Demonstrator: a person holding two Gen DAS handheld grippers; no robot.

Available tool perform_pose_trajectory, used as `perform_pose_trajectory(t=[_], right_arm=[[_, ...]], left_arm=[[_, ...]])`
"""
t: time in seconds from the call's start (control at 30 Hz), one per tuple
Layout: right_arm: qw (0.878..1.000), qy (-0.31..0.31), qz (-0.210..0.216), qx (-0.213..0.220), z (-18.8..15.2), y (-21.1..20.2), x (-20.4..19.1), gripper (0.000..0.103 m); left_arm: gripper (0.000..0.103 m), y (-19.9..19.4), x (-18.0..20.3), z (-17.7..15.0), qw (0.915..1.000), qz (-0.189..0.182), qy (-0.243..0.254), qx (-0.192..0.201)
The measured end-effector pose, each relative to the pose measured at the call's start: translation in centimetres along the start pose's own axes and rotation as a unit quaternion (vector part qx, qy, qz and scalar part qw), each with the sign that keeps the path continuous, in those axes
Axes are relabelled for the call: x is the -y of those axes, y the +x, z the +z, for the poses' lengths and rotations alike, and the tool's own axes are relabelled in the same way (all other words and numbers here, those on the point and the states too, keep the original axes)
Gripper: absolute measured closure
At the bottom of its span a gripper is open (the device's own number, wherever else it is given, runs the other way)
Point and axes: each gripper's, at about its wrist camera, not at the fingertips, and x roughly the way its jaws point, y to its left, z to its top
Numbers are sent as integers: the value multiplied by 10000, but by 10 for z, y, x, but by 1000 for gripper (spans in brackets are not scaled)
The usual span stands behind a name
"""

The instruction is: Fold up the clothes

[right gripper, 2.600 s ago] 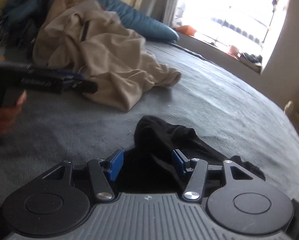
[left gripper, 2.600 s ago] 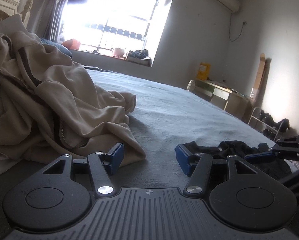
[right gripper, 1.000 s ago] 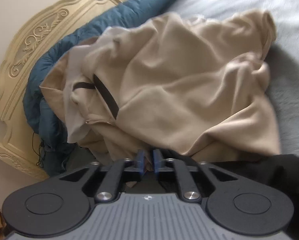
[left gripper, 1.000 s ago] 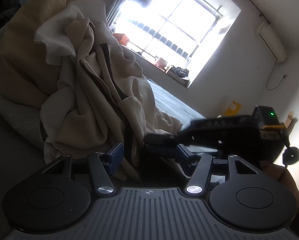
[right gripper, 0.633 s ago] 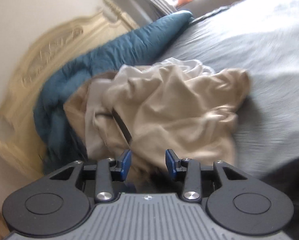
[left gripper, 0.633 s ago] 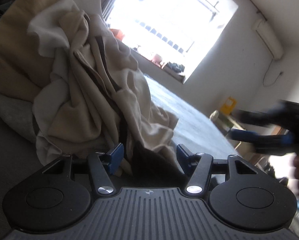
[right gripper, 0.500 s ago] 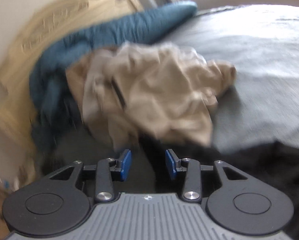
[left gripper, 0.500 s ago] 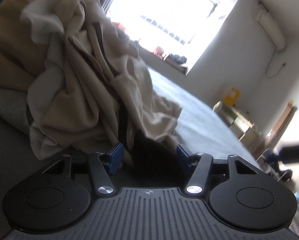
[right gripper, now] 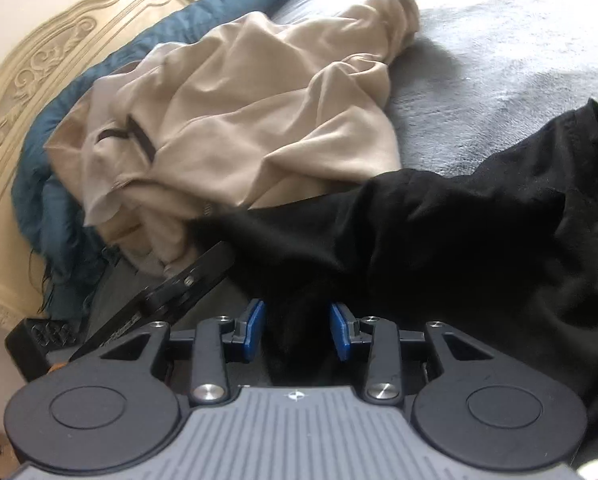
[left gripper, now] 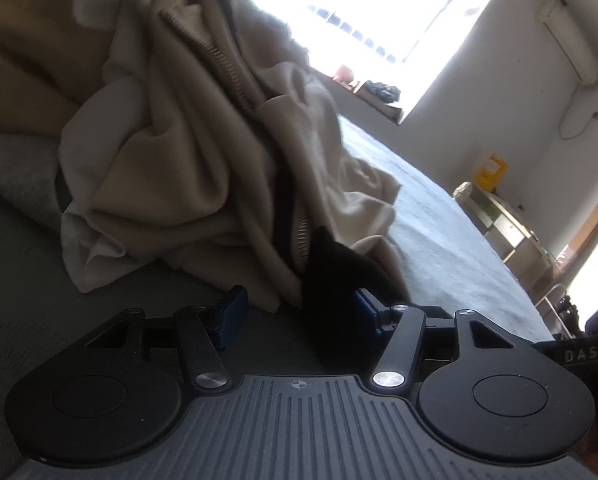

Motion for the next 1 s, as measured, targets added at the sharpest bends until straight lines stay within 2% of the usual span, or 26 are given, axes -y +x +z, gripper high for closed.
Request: perform_pose_trajectory(t=[0.07, 0.17, 0.3, 0.43, 0.53, 0.6, 0.67, 0.73, 0.83, 1.0], right_arm=[[9999, -101, 56, 92, -2, 3, -1, 90], [9962, -750, 375, 217, -9, 1, -16, 93], [9795, -1973, 404, 104, -24, 14, -54, 93], [9483, -3163, 253, -58, -43, 37, -91, 93], [9274, -3715, 291, -317, -56, 55, -106, 91], [9194, -3882, 273, -571, -62, 68, -112, 89], [9123, -4048, 239, -581, -67, 69, -116, 81], [9152, -3988, 325, -480, -65, 56, -116, 77], [9290, -3674, 356, -282, -62, 13, -110, 77], [9458, -3241, 16, 191, -71, -104, -96, 77]], left_arm=[[45, 0, -4, 1, 9999, 16, -99, -3], [45, -4, -10, 3, 9997, -4, -241, 42], [45, -12, -17, 7, 9991, -32, -410, 140], [45, -27, -27, 13, 9976, -79, -595, 344], [45, -36, -35, 17, 9957, -198, -773, 462], [45, -39, -39, 17, 9948, -246, -858, 491], [45, -39, -40, 17, 9948, -257, -868, 478], [45, -39, -39, 17, 9949, -295, -857, 448], [45, -35, -32, 20, 9958, -398, -743, 352], [45, -42, -7, 17, 9984, -419, -364, 63]])
